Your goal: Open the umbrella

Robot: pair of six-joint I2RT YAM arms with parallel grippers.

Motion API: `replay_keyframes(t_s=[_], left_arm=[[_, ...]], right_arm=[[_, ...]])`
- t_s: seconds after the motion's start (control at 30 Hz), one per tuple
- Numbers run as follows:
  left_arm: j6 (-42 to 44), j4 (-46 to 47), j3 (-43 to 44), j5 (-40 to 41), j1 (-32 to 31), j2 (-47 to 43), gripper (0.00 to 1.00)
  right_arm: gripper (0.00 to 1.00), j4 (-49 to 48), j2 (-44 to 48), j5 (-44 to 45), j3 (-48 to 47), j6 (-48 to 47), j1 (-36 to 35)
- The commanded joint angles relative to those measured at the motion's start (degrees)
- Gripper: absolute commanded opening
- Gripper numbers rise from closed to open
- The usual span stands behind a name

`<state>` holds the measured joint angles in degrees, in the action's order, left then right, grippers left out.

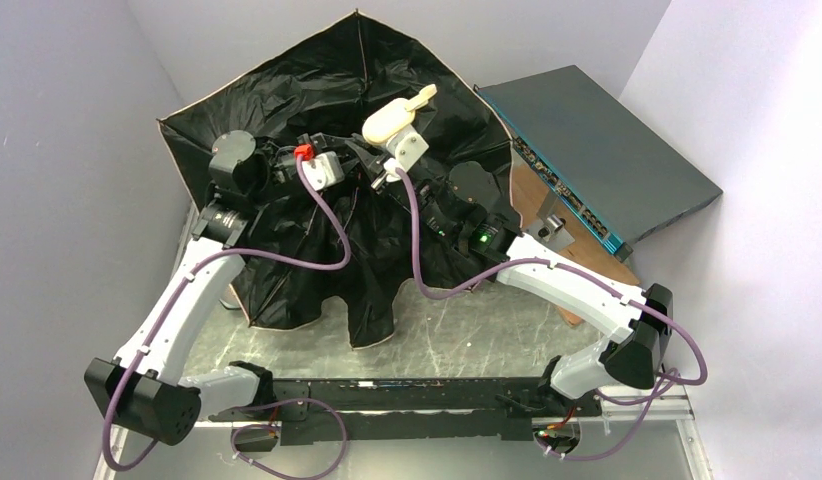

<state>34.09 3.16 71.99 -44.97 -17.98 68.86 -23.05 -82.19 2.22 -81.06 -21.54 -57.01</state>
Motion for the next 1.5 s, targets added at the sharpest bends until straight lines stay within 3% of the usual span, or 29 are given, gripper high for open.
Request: replay_keyframes(t_s=[0.0, 0.1, 0.2, 0.47, 0.83, 0.93, 1.07, 1.27, 1.37, 1.43, 1.47], left_arm=[[8.64, -8.09, -2.15, 14.39, 6.28, 5.72, 0.33], [14.47, -8.47, -4.82, 7.63, 6.34, 3.69, 0.27], [15.69, -9.6, -4.67, 7.4, 6.29, 3.97, 0.19], [12.49, -8.66, -0.55, 18.16, 7.39, 8.79, 0.22], [13.4, -7.26, 1.17, 22.34, 9.99, 12.6, 0.26], [12.95, -6.81, 1.0, 22.03, 11.52, 13.43, 0.2], [11.71, -3.97, 0.04, 21.57, 13.36, 12.64, 0.0], [10.19, 1.14, -0.24, 18.25, 13.41, 6.67, 0.0], [8.77, -0.18, 3.28, 16.81, 13.41, 5.04, 0.0], [8.61, 0.07, 4.36, 15.92, 13.45, 3.83, 0.0], [8.63, 0.52, 4.62, 15.69, 13.48, 3.18, 0.0]], right_arm=[[0.0, -16.56, 6.79, -7.14, -7.55, 3.44, -3.34], [0.0, -16.6, 6.44, -6.26, -7.97, 4.03, -3.33], [0.0, -16.9, 6.55, -6.25, -7.96, 4.26, -3.28], [0.0, -16.85, 6.83, -6.57, -7.97, 4.32, -3.28], [0.0, -17.42, 5.66, -7.88, -9.11, 5.31, -3.26], [0.0, -17.51, 5.72, -8.22, -8.95, 5.79, -3.28], [0.0, -15.99, 6.35, -8.37, -7.73, 5.61, -3.3], [0.0, -14.06, 8.57, -7.68, 0.03, 4.16, -3.23], [0.2, -13.33, 9.4, -7.58, 3.2, 3.45, -3.29], [0.47, -13.58, 9.84, -6.68, 5.56, 2.55, -3.26], [0.54, -13.56, 10.12, -6.7, 7.0, 1.4, -3.28]])
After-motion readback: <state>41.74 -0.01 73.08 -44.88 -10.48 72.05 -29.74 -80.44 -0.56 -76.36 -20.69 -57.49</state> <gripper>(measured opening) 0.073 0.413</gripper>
